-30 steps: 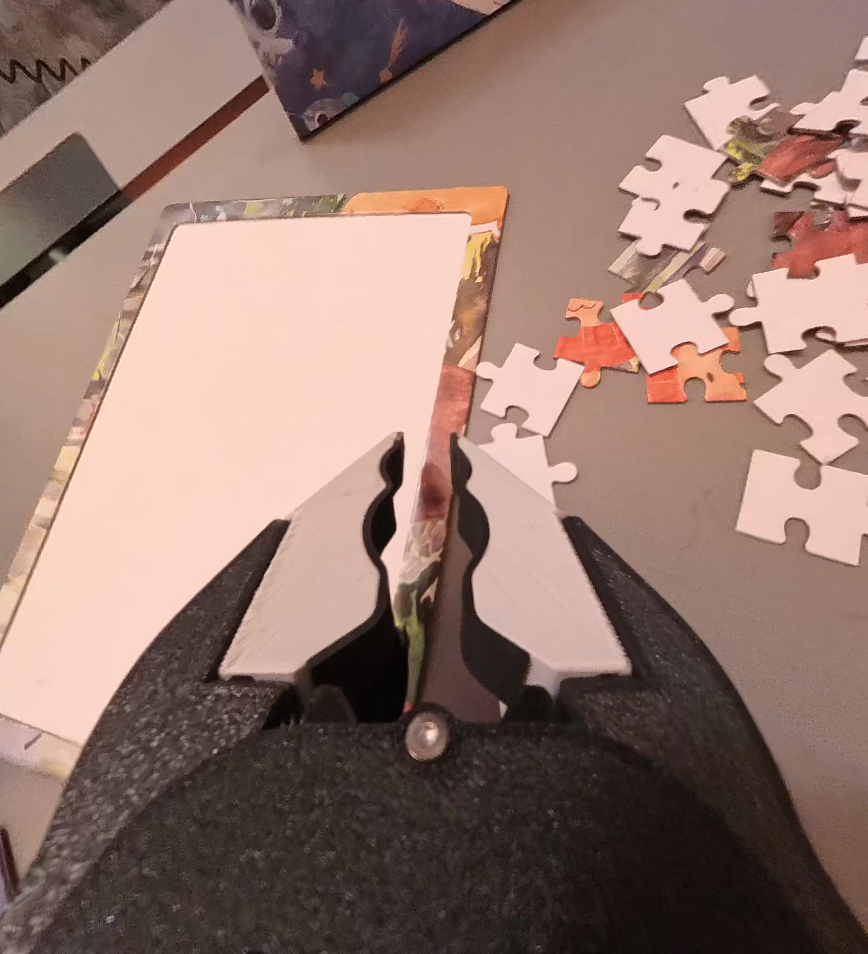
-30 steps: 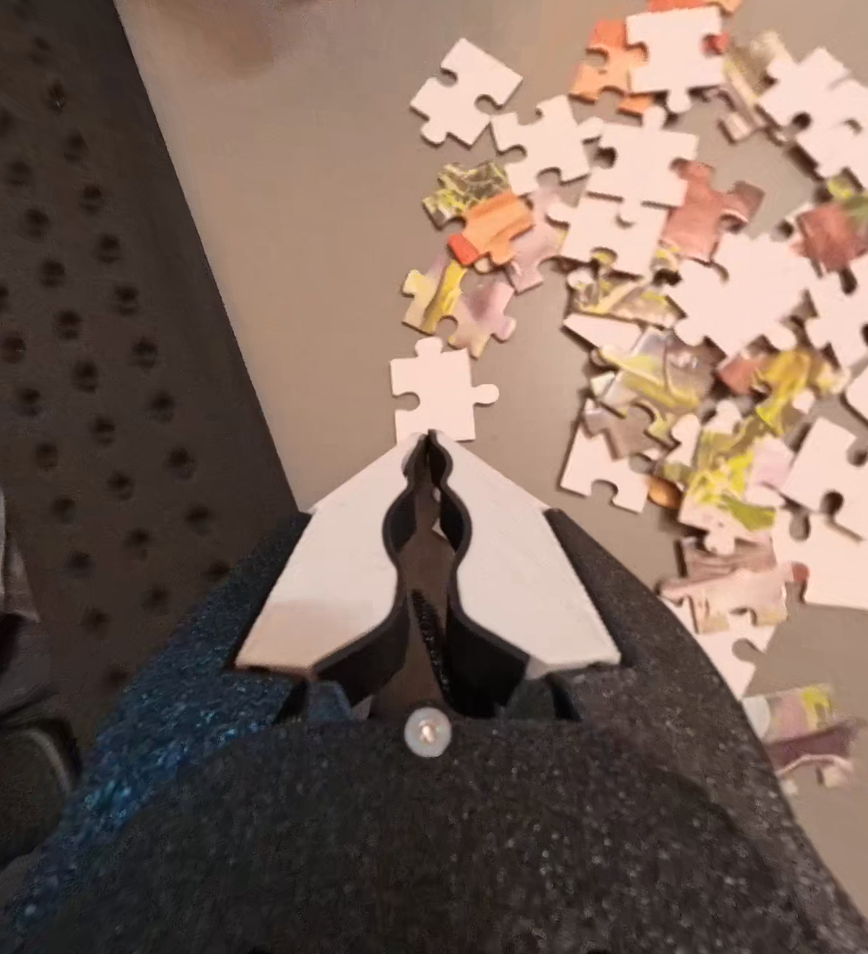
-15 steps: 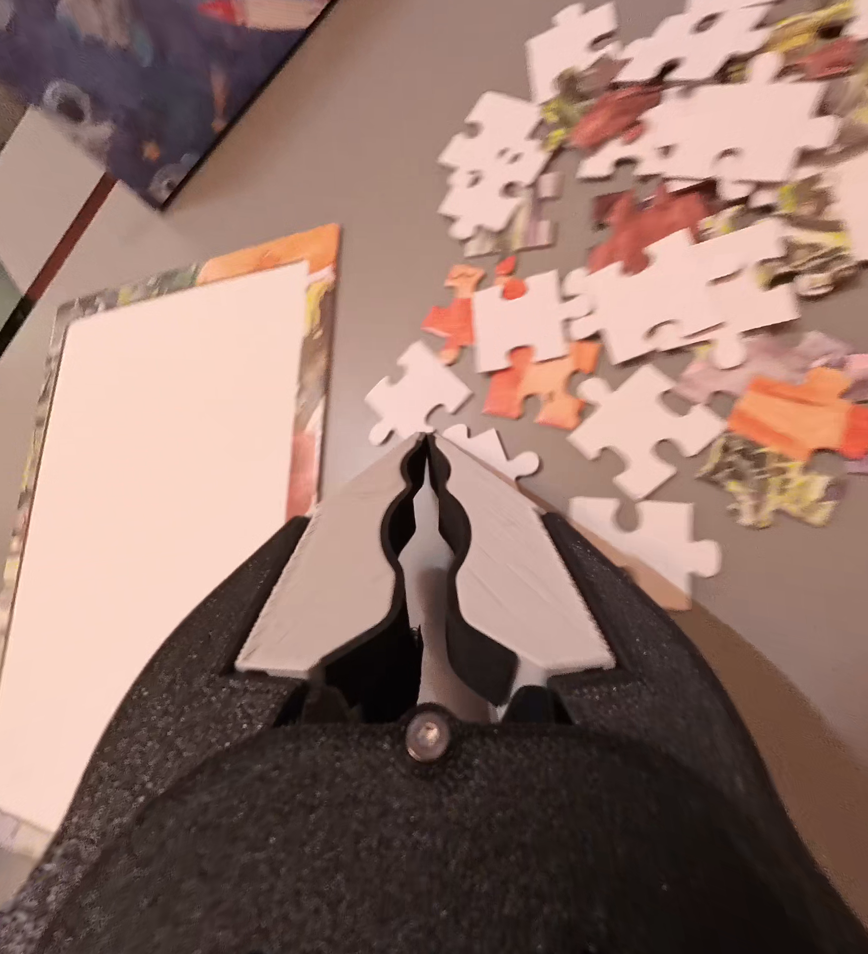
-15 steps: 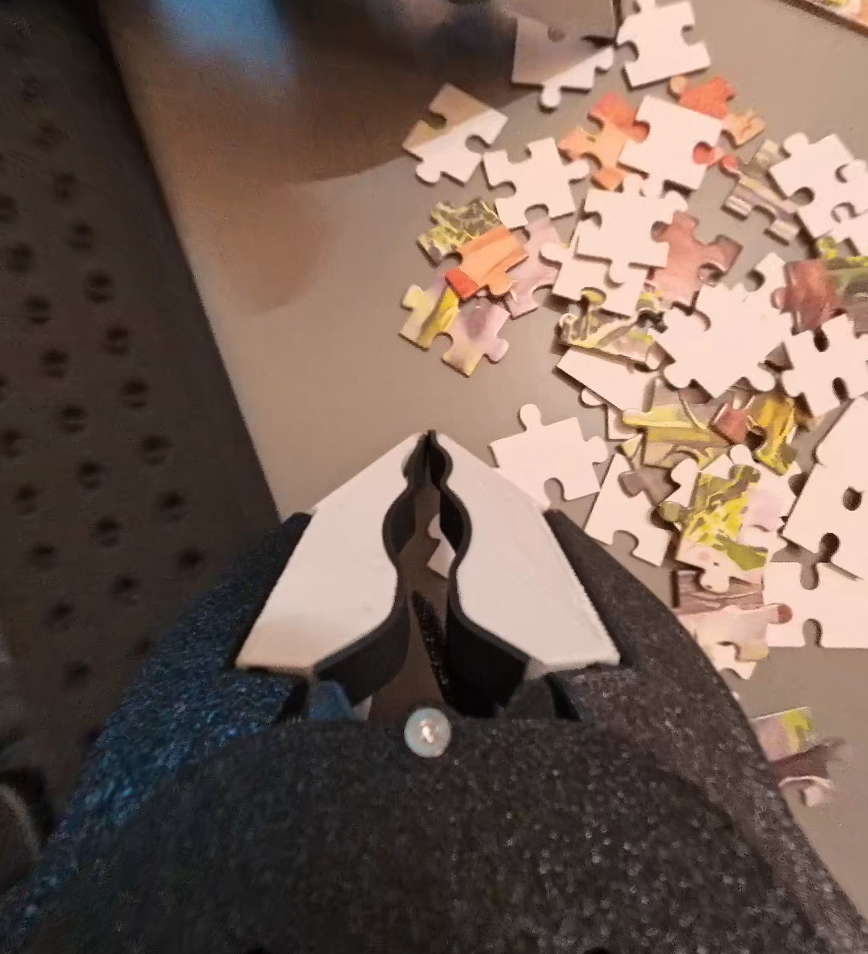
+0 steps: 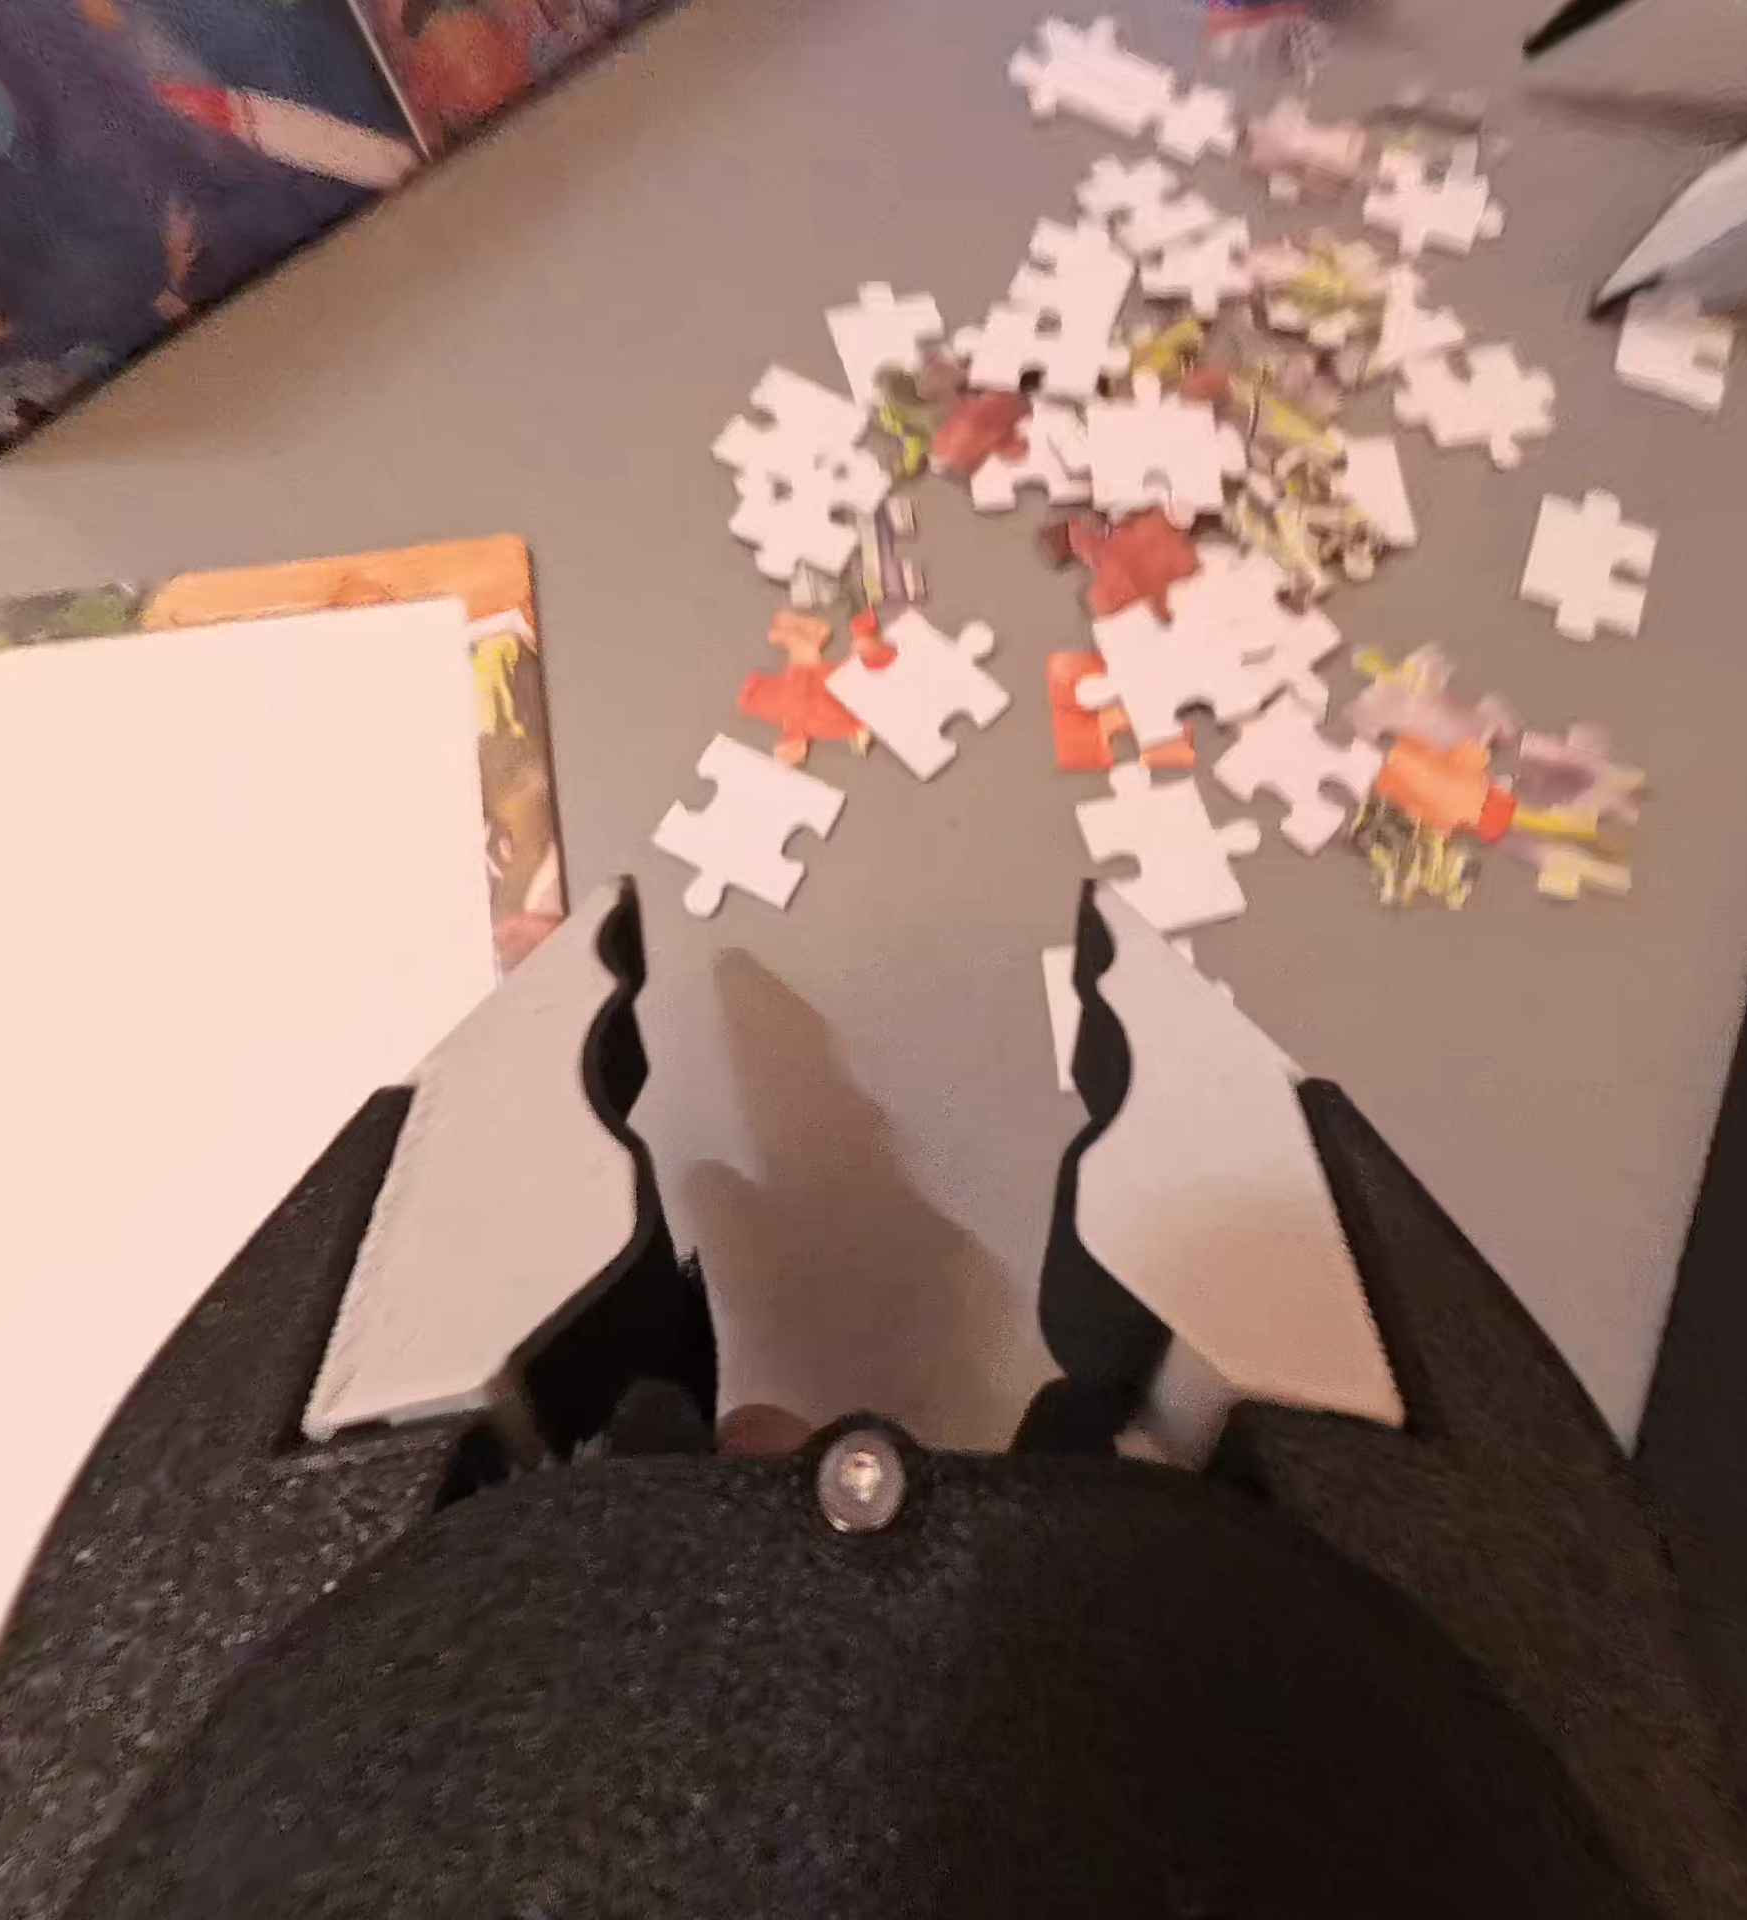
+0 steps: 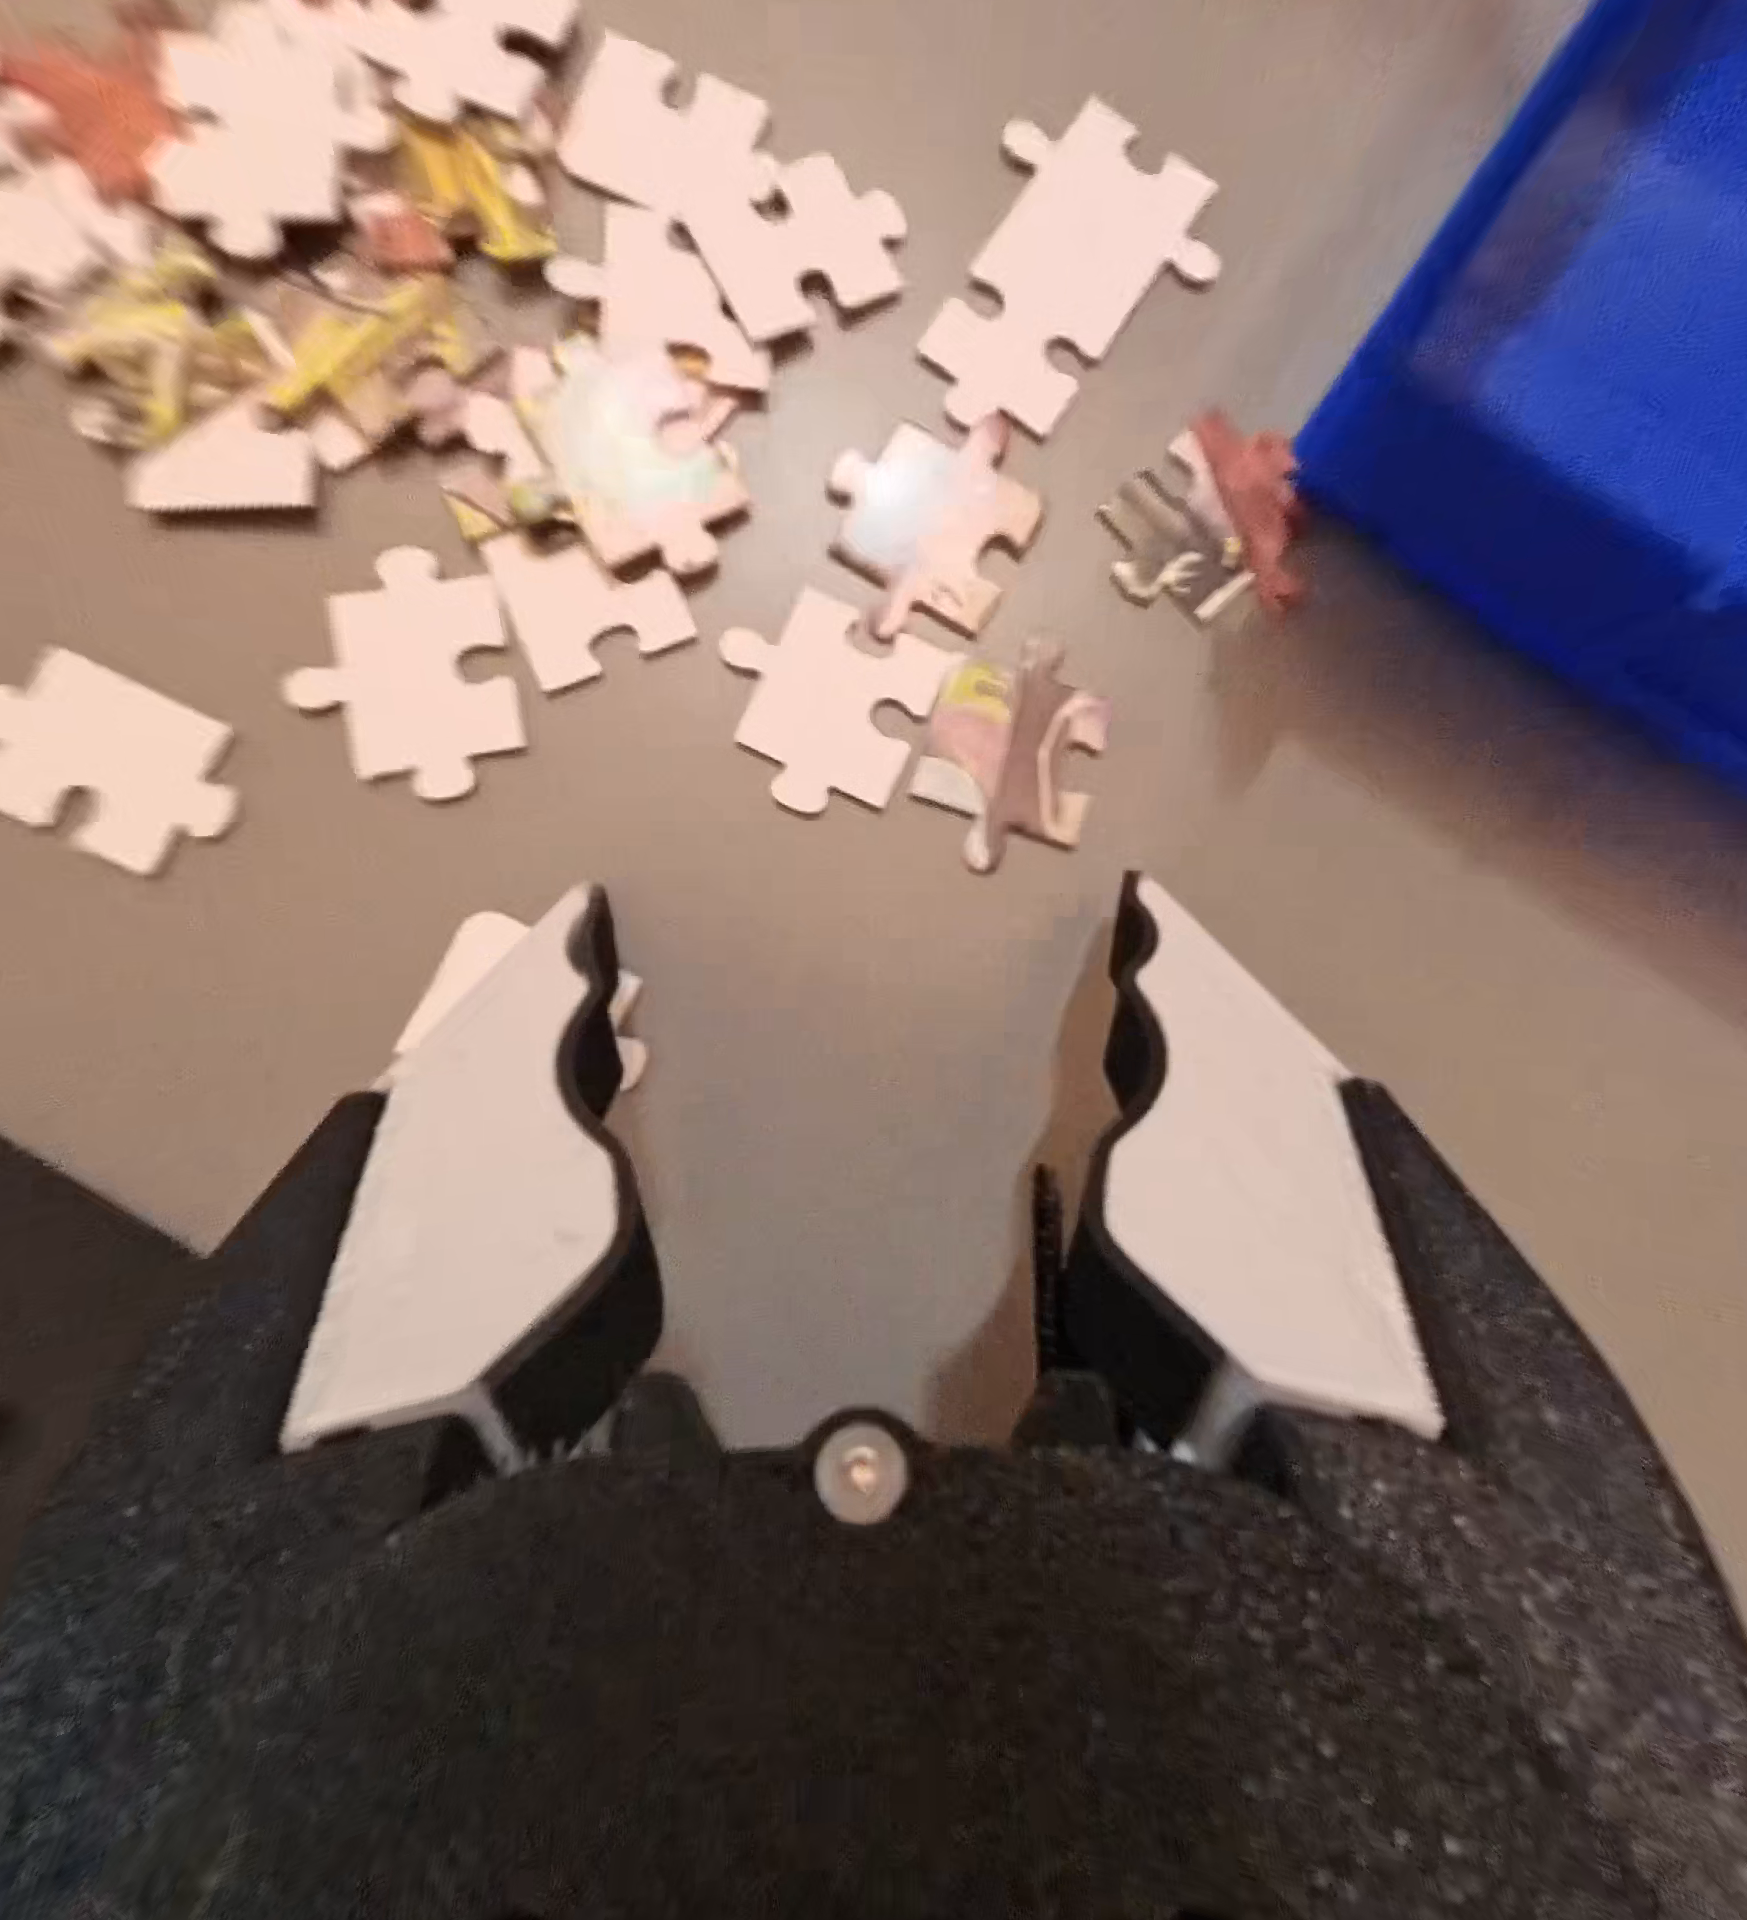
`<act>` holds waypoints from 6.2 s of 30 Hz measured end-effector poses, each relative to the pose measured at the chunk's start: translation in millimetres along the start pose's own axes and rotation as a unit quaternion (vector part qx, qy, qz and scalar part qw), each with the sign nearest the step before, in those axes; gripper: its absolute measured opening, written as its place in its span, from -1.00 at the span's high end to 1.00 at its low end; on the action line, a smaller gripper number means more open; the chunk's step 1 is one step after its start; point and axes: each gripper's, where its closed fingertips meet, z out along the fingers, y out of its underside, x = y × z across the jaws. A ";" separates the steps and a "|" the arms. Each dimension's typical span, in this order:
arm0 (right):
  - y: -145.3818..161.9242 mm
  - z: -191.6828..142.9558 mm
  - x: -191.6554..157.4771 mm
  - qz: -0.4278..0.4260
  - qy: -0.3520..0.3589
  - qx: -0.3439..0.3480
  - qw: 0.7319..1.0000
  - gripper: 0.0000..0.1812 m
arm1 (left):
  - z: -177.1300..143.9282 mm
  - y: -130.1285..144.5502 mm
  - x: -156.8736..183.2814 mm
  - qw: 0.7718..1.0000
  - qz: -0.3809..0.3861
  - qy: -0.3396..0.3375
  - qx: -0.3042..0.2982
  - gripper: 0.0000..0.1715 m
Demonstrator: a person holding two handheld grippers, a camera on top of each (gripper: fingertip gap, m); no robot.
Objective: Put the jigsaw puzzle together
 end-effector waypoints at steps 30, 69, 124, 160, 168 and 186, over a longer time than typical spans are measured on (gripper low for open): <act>-116.7 34.2 -136.3 -0.255 -0.211 0.133 0.934 0.96 | 69.9 -67.6 99.4 0.974 0.176 0.134 0.045 0.96; -103.2 72.3 -98.0 -0.203 -0.226 0.080 0.949 0.56 | 97.9 -43.9 53.3 0.984 0.116 0.130 -0.037 0.32; -91.1 32.1 13.3 -0.023 -0.061 0.119 0.991 0.51 | 191.7 -150.4 78.5 0.977 0.119 0.179 -0.003 0.46; -150.1 -30.3 -51.5 0.141 -0.376 0.249 0.881 0.45 | 160.9 -96.4 80.0 0.980 0.148 0.126 -0.035 1.00; -103.7 64.0 -30.1 0.110 -0.199 0.062 0.972 0.64 | 160.8 -96.5 79.5 0.981 0.139 0.134 -0.034 1.00; -38.1 -2.7 -51.1 -0.038 -0.075 -0.012 0.996 0.02 | 62.3 -129.9 2.3 0.981 0.037 0.187 0.036 -0.09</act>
